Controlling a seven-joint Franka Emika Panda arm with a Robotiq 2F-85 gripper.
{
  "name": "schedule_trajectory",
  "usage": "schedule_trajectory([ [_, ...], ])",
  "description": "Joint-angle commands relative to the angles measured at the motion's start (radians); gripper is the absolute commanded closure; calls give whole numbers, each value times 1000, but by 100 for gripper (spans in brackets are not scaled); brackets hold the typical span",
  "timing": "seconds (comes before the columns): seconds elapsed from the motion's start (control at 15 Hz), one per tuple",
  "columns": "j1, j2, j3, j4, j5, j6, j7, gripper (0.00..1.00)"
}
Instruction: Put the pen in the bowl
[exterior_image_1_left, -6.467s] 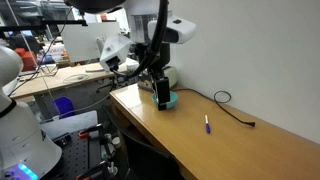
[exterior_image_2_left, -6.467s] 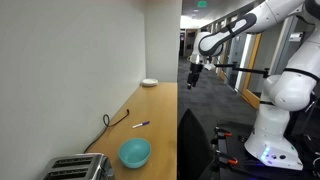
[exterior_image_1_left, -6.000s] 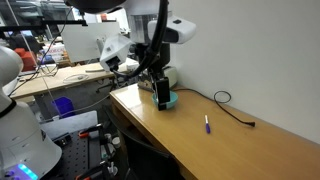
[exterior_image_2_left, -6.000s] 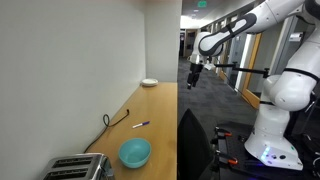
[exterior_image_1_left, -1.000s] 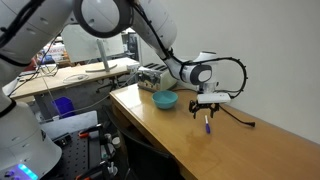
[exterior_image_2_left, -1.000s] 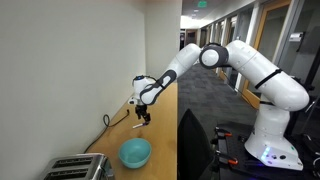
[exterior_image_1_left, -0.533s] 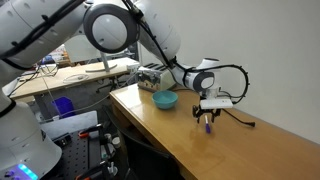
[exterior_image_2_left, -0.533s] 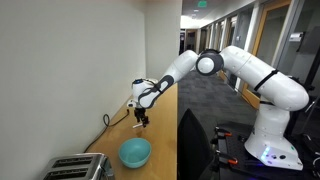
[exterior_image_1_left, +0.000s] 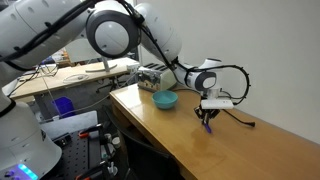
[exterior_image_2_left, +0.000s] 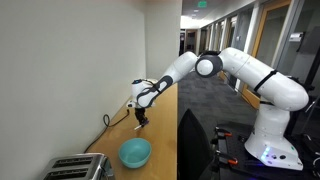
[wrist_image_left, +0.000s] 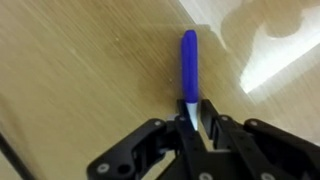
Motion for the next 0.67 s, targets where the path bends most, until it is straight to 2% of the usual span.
schedule_trajectory([
  [0.0, -11, 28, 13, 48, 19, -42, -25, 100],
  [0.13, -6, 10, 7, 29, 27, -51, 6, 97],
  [0.6, 16, -123, -6, -120, 34, -49, 110, 97],
])
